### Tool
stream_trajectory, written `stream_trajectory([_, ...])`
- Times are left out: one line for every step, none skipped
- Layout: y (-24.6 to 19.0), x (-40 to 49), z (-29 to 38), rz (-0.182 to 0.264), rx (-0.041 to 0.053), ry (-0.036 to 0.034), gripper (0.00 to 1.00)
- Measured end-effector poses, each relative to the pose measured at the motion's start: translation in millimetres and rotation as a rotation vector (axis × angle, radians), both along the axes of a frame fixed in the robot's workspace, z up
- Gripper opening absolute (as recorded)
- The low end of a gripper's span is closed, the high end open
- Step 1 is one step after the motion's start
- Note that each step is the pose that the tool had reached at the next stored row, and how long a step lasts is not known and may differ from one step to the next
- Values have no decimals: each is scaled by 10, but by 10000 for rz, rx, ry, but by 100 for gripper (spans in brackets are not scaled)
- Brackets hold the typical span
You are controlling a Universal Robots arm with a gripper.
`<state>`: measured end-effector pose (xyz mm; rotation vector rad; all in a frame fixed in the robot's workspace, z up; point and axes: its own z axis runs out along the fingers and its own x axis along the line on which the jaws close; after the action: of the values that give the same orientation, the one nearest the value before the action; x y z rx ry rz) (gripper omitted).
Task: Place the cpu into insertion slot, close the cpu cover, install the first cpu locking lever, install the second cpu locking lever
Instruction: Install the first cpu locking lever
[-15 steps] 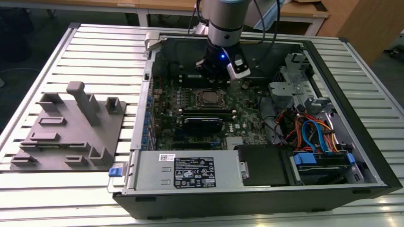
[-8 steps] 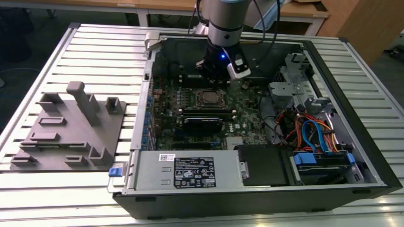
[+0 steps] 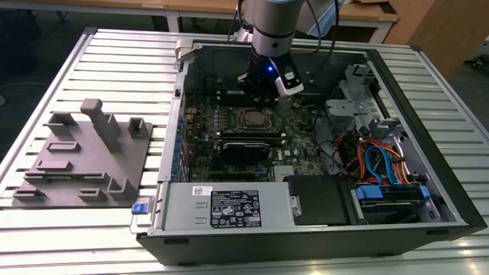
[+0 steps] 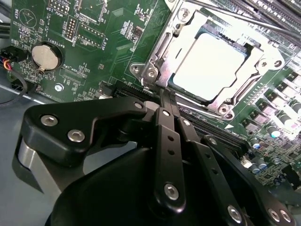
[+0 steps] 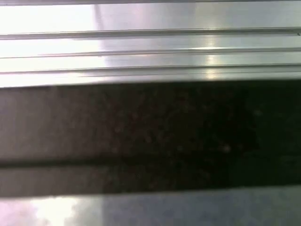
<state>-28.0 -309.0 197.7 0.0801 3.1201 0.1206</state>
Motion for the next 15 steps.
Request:
stream_trajectory([0, 0, 0, 0, 1, -1, 10])
stream_trajectory([1, 1, 3, 0, 3, -3, 10])
stream_trajectory([2, 1, 6, 0, 11, -7, 10])
stream_trajectory([3, 2, 11, 0, 13, -10, 10])
stream_trajectory([3, 2, 15, 0, 10, -7, 10])
stream_trajectory([2, 1, 17, 1, 7, -4, 10])
stream_trajectory([1, 0, 19, 1, 3, -2, 10])
stream_trajectory([1, 1, 21, 0, 3, -2, 10])
stream_trajectory([1, 0, 23, 0, 2, -1, 10])
stream_trajectory([1, 0, 26, 0, 2, -1, 10])
stream_trajectory([1, 0, 26, 0, 3, -2, 10])
stream_trajectory([2, 1, 26, 0, 5, -3, 10])
stream_trajectory([1, 1, 26, 0, 4, -3, 10])
stream_trajectory([1, 1, 26, 0, -4, -3, 10])
stream_trajectory([1, 1, 26, 0, -20, -2, 10])
